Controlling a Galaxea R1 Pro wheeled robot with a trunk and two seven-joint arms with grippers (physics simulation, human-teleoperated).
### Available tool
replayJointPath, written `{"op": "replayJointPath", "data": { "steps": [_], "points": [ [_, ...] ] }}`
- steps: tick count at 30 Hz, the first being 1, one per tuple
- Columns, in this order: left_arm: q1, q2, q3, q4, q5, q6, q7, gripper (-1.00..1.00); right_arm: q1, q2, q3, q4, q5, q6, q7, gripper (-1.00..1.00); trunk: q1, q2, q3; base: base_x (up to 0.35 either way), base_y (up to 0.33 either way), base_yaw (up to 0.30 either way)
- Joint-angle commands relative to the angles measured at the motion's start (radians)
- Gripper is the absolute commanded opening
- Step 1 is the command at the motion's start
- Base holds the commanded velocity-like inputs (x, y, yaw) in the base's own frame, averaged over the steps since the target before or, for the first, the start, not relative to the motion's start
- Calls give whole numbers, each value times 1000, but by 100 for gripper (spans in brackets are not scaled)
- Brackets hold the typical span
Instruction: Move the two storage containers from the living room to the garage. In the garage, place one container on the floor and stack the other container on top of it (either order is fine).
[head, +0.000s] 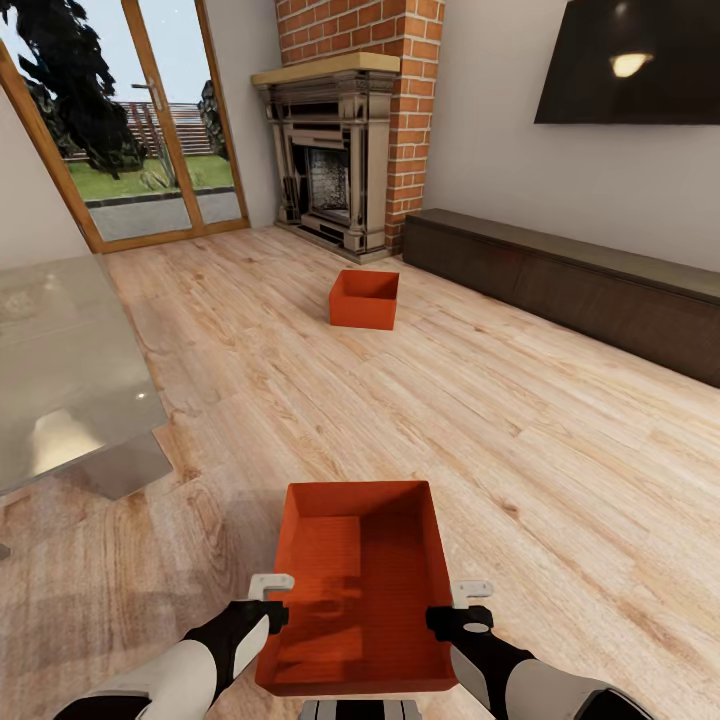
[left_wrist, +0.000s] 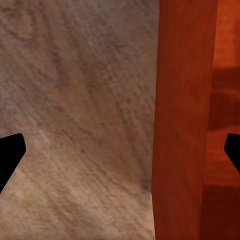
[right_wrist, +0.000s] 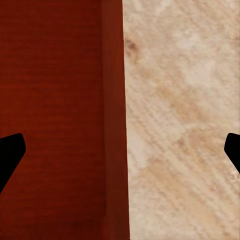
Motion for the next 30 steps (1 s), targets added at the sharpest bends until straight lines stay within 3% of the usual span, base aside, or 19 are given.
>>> {"op": "replayJointPath", "data": {
  "steps": [1, 16, 30],
  "points": [
    [0, 0, 1, -2, 0, 6, 2, 100, 0, 0, 9, 1, -10, -3, -3, 100, 0, 0, -1, 0, 0, 0],
    [0, 0, 1, 2, -1, 4, -46, 100, 0, 0, 9, 1, -10, -3, -3, 100, 0, 0, -1, 0, 0, 0],
    [0, 0, 1, 4, -1, 2, -51, 100, 0, -1, 9, 1, -10, -3, -3, 100, 0, 0, -1, 0, 0, 0]
  ]
}}
